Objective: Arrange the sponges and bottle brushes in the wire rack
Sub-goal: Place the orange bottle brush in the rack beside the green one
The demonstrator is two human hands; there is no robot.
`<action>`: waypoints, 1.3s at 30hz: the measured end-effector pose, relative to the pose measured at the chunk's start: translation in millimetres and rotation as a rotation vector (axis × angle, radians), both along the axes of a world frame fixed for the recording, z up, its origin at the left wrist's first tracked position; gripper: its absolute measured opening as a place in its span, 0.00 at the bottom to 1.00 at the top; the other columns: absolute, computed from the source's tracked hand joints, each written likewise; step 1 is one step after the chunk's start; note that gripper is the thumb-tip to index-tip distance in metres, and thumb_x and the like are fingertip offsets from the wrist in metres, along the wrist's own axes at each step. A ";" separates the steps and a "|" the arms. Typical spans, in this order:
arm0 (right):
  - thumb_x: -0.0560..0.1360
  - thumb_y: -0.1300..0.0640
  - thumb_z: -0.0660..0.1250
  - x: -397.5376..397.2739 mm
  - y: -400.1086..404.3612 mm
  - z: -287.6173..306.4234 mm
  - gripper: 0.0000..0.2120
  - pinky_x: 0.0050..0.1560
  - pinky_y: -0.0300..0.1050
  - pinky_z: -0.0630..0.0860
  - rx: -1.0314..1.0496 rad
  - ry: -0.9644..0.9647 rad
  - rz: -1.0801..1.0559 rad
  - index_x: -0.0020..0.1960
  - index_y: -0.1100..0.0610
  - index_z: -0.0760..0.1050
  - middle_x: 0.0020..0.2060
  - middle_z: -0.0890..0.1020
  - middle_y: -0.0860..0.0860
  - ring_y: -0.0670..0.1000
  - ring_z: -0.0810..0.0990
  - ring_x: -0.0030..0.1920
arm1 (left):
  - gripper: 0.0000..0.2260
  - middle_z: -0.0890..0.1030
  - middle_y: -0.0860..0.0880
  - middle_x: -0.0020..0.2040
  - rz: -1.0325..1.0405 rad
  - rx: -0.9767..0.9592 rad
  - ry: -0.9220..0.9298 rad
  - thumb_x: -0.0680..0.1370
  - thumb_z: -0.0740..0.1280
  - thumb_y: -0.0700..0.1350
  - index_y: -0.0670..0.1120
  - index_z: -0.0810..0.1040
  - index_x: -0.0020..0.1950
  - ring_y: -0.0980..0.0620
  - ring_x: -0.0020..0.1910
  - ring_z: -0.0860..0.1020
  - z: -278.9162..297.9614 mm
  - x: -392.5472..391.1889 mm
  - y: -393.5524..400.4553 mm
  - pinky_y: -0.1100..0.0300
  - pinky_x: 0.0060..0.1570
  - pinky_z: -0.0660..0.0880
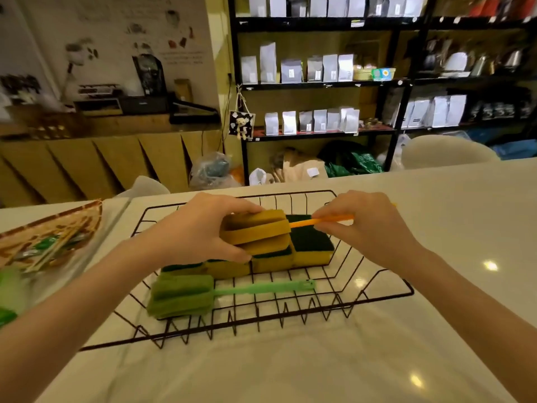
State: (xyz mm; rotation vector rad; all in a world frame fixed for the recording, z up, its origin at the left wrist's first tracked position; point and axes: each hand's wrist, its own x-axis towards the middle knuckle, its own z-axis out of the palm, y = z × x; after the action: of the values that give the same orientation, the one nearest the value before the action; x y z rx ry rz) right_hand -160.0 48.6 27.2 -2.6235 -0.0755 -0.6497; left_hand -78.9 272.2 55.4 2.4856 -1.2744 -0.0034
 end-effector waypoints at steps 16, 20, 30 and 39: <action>0.73 0.51 0.65 36.4 80.3 -17.7 0.08 0.45 0.40 0.75 -0.362 0.528 0.316 0.51 0.50 0.78 0.44 0.82 0.47 0.46 0.78 0.43 | 0.26 0.67 0.68 0.46 0.060 0.194 0.163 0.69 0.71 0.53 0.60 0.67 0.65 0.65 0.45 0.69 -33.1 7.9 72.4 0.75 0.41 0.64; 0.73 0.52 0.65 38.9 73.4 -12.4 0.07 0.47 0.43 0.77 -0.304 0.500 0.337 0.51 0.48 0.77 0.44 0.83 0.46 0.46 0.79 0.44 | 0.25 0.70 0.66 0.50 0.059 0.053 0.150 0.68 0.72 0.54 0.65 0.65 0.59 0.63 0.52 0.71 -20.7 11.7 76.2 0.72 0.45 0.70; 0.71 0.63 0.67 40.8 57.6 22.2 0.06 0.40 0.45 0.83 0.781 0.155 0.368 0.46 0.55 0.78 0.35 0.85 0.48 0.51 0.85 0.43 | 0.40 0.70 0.56 0.68 0.122 -0.498 0.604 0.62 0.71 0.54 0.53 0.60 0.72 0.61 0.58 0.74 -12.4 2.6 36.7 0.71 0.51 0.73; 0.73 0.59 0.65 31.8 62.9 11.6 0.06 0.42 0.44 0.83 0.878 0.251 0.295 0.47 0.58 0.79 0.39 0.86 0.52 0.51 0.85 0.42 | 0.07 0.86 0.49 0.41 0.189 -0.355 0.399 0.72 0.70 0.42 0.46 0.82 0.50 0.57 0.40 0.84 -24.3 -5.1 16.5 0.62 0.43 0.81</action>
State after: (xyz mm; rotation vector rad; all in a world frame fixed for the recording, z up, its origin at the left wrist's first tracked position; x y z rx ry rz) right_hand -128.2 111.5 38.8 -1.7708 -0.0765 -0.1709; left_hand -84.0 288.7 31.1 2.1487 -0.7958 -0.1982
